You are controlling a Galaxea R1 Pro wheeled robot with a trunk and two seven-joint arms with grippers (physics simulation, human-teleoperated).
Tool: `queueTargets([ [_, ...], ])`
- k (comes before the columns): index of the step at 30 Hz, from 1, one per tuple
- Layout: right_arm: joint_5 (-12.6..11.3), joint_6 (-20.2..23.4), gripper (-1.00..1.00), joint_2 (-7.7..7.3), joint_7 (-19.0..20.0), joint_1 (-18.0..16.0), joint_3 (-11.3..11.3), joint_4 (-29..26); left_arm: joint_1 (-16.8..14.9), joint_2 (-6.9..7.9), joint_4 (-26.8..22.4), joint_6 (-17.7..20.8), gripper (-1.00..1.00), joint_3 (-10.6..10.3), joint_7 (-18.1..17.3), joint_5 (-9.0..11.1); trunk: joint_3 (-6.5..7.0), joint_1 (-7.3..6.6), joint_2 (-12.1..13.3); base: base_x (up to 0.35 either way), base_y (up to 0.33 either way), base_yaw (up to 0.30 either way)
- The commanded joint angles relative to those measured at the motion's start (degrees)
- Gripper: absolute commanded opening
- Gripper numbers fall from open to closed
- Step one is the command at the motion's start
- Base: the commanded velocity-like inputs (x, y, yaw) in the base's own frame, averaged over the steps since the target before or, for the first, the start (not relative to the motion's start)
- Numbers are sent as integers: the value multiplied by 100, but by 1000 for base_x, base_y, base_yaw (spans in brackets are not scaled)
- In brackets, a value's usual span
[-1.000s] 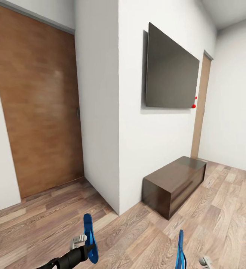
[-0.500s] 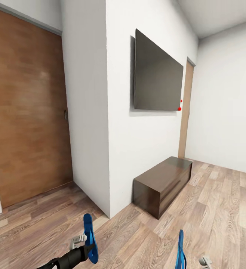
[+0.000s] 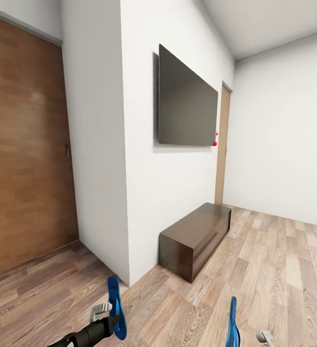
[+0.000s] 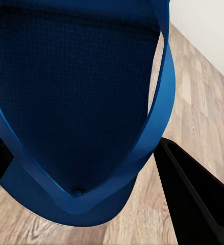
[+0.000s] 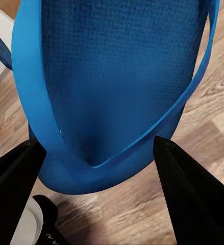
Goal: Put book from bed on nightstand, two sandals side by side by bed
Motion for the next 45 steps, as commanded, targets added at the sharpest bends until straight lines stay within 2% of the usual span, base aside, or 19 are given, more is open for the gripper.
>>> queueTargets([
  [1, 36, 61, -100, 3, 28, -5, -49, -4, -4, 0, 7, -25, -100, 45, -35, -48, 1, -1, -3, 0, 0, -200],
  [14, 36, 61, -100, 3, 32, -5, -49, -4, -4, -2, 7, -24, -100, 45, -35, -48, 24, -1, -3, 0, 0, -214],
  [45, 36, 61, -100, 3, 30, -5, -49, -4, -4, -8, 7, -23, -100, 45, -35, -48, 7, -1, -3, 0, 0, -285],
])
